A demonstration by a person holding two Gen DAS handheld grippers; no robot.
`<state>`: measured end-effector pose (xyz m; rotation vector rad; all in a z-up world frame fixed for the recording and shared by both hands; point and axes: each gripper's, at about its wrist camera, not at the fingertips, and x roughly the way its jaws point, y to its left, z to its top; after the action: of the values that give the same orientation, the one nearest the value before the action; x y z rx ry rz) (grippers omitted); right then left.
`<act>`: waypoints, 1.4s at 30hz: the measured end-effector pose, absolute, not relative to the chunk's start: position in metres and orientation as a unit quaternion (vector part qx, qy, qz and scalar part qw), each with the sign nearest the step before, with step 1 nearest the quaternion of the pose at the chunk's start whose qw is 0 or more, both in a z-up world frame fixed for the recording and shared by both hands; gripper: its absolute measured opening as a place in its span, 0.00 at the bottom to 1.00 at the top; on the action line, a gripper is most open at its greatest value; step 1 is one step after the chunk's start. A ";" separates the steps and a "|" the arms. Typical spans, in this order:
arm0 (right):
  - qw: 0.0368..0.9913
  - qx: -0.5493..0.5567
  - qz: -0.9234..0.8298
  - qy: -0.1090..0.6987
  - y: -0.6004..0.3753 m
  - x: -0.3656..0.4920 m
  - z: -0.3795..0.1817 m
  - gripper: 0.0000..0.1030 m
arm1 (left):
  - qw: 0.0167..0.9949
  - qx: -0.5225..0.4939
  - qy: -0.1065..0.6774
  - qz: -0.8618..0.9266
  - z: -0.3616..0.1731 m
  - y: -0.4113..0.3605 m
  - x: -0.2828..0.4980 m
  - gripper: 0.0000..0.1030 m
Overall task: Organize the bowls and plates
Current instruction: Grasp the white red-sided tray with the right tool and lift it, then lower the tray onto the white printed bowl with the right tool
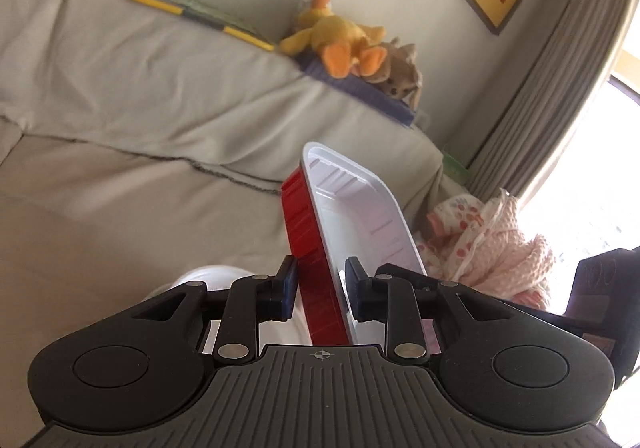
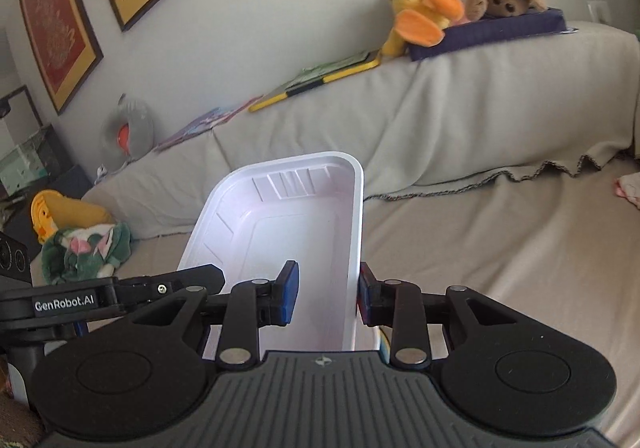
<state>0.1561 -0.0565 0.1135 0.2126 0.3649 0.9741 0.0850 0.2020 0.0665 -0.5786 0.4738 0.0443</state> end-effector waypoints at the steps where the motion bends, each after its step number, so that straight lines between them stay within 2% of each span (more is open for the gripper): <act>1: 0.860 0.095 0.466 0.182 -0.044 0.155 0.109 0.30 | 0.929 -0.283 0.238 0.029 0.062 0.210 0.084 0.27; 9: 0.863 0.071 0.448 0.224 0.010 0.157 0.083 0.30 | 0.888 -0.343 0.306 0.030 0.015 0.263 0.097 0.27; 17: 0.872 0.068 0.433 0.218 0.008 0.163 0.079 0.31 | 0.882 -0.342 0.325 0.016 0.004 0.262 0.109 0.27; 23: 0.865 0.061 0.428 0.254 0.017 0.175 0.059 0.31 | 0.867 -0.350 0.353 0.027 -0.010 0.266 0.119 0.26; 42: 0.860 0.073 0.438 0.253 0.010 0.173 0.058 0.32 | 0.861 -0.377 0.342 0.014 -0.008 0.273 0.114 0.24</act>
<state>0.1732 0.0103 0.0580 0.1526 0.5314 0.9185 0.1136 0.2735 -0.0084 -0.7921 0.7173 0.0289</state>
